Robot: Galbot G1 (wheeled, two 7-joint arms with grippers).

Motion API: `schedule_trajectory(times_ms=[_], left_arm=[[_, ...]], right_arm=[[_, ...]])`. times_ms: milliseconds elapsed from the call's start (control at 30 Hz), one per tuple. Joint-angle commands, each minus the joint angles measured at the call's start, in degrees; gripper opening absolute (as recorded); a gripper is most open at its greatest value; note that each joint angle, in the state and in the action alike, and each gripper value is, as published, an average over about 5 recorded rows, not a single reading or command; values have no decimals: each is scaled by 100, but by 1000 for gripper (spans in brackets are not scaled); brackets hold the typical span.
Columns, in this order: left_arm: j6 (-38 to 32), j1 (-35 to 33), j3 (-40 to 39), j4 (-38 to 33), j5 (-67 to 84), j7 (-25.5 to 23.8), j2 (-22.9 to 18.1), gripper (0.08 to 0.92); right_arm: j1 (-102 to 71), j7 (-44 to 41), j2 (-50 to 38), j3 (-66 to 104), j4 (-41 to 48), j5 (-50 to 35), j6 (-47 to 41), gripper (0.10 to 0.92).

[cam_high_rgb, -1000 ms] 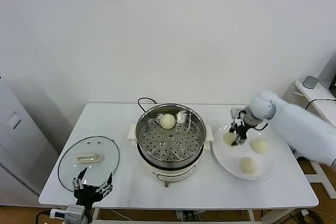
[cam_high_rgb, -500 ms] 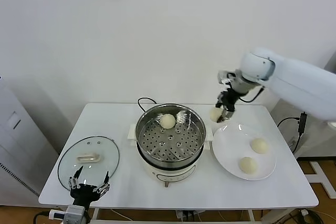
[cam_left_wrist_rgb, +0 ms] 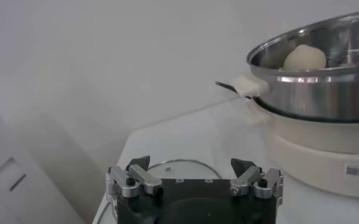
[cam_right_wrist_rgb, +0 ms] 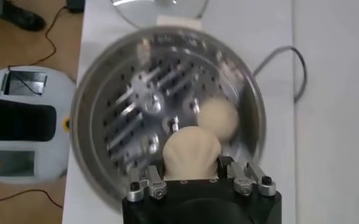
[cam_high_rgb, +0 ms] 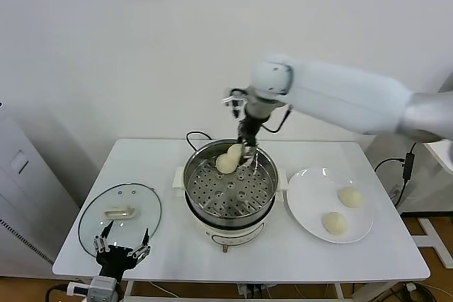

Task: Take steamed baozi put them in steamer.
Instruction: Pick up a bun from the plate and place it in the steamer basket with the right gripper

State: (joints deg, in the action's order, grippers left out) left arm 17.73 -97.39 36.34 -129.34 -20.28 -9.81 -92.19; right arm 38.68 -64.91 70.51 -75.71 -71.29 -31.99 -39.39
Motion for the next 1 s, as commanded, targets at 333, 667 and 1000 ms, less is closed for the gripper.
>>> schedule_trajectory(times_ms=[333, 667, 1000], left_arm=[[10, -35, -57, -57, 71, 29, -84, 823], [11, -20, -92, -39, 73, 32, -71, 823], [17, -17, -100, -73, 58, 22, -86, 823]], right_arm=[[-1105, 392, 1613, 5, 1139, 420, -208, 526], [-1246, 402, 1611, 131, 1169, 726, -166, 530], [-940, 391, 1089, 274, 676, 735, -182, 758]])
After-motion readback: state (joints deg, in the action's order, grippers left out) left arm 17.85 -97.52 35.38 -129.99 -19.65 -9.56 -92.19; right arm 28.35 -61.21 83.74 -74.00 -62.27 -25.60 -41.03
